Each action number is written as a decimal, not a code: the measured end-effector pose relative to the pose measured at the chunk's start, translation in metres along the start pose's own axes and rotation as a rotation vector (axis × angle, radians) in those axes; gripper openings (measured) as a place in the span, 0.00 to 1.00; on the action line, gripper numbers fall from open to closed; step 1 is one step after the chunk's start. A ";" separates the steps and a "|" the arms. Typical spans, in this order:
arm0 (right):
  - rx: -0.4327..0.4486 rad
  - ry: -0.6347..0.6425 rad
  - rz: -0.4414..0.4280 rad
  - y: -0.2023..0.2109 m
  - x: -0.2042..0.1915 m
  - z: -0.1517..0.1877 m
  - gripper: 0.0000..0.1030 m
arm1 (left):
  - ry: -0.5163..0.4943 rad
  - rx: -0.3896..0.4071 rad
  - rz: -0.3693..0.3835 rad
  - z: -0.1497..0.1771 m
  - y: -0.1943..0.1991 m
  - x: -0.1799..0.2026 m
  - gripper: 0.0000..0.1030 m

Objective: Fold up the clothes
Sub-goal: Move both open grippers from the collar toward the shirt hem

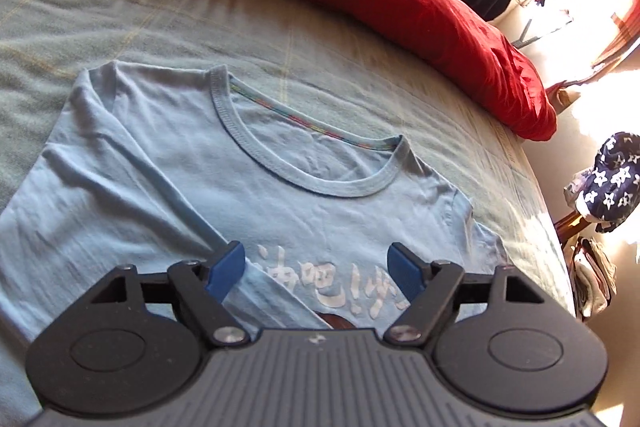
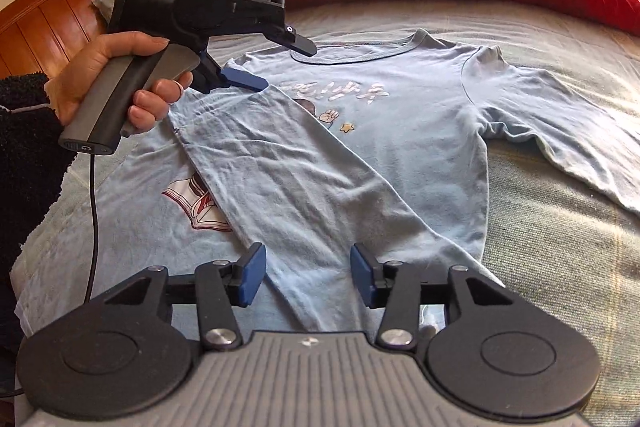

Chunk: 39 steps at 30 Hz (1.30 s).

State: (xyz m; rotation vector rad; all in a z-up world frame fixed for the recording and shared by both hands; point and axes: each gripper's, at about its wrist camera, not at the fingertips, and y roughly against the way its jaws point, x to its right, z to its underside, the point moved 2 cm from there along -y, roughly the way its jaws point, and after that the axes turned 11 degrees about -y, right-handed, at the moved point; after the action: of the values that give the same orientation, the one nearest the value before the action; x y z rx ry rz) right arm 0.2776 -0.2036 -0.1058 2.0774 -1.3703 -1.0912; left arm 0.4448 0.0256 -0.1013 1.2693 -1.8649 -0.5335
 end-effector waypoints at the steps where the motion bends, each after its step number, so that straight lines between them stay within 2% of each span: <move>1: 0.001 -0.001 -0.002 0.000 0.000 0.000 0.52 | -0.017 0.005 -0.007 -0.004 0.004 0.001 0.76; 5: 0.006 -0.005 -0.008 0.000 -0.001 0.000 0.55 | -0.047 0.046 -0.081 -0.018 0.024 -0.012 0.76; 8: 0.010 -0.008 -0.012 0.000 -0.002 0.000 0.59 | -0.008 0.043 -0.163 -0.019 0.030 -0.043 0.76; 12: 0.012 -0.007 -0.002 0.003 -0.005 -0.001 0.60 | 0.072 -0.009 -0.180 -0.005 0.022 -0.076 0.75; 15: 0.019 -0.016 0.012 0.013 -0.006 0.002 0.62 | 0.089 0.019 -0.181 0.000 0.036 -0.083 0.75; 16: 0.024 -0.020 0.017 0.017 -0.006 0.003 0.63 | 0.101 0.020 -0.198 0.001 0.043 -0.082 0.75; 19: 0.035 -0.026 0.018 0.027 -0.010 0.006 0.64 | 0.081 0.035 -0.152 0.007 0.060 -0.075 0.75; 21: 0.042 -0.022 0.018 0.034 -0.015 0.008 0.64 | 0.043 0.042 -0.152 0.015 0.066 -0.067 0.77; 24: 0.051 0.000 0.024 0.046 -0.026 0.013 0.65 | 0.031 0.002 -0.183 0.031 0.063 -0.068 0.78; 26: 0.063 0.017 0.038 0.056 -0.031 0.016 0.67 | 0.064 -0.045 -0.183 0.042 0.062 -0.073 0.77; 27: 0.071 0.018 0.044 0.063 -0.032 0.018 0.68 | 0.057 -0.030 -0.186 0.045 0.068 -0.070 0.77; 31: 0.093 -0.005 0.056 0.081 -0.031 0.024 0.71 | -0.019 -0.019 -0.150 0.056 0.101 -0.046 0.78; 34: 0.081 -0.030 0.041 0.083 -0.032 0.032 0.73 | -0.065 -0.023 -0.125 0.072 0.116 -0.030 0.82; 37: 0.048 -0.054 0.017 0.076 -0.032 0.045 0.77 | -0.140 -0.055 -0.141 0.101 0.116 -0.015 0.82; 39: 0.019 -0.055 0.037 0.069 -0.032 0.055 0.77 | -0.189 -0.077 -0.152 0.120 0.117 -0.005 0.82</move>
State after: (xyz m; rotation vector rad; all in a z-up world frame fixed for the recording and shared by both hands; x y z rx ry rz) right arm 0.1879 -0.2002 -0.0792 2.0407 -1.4445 -1.1319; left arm 0.2824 0.0664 -0.0909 1.3552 -1.8908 -0.8238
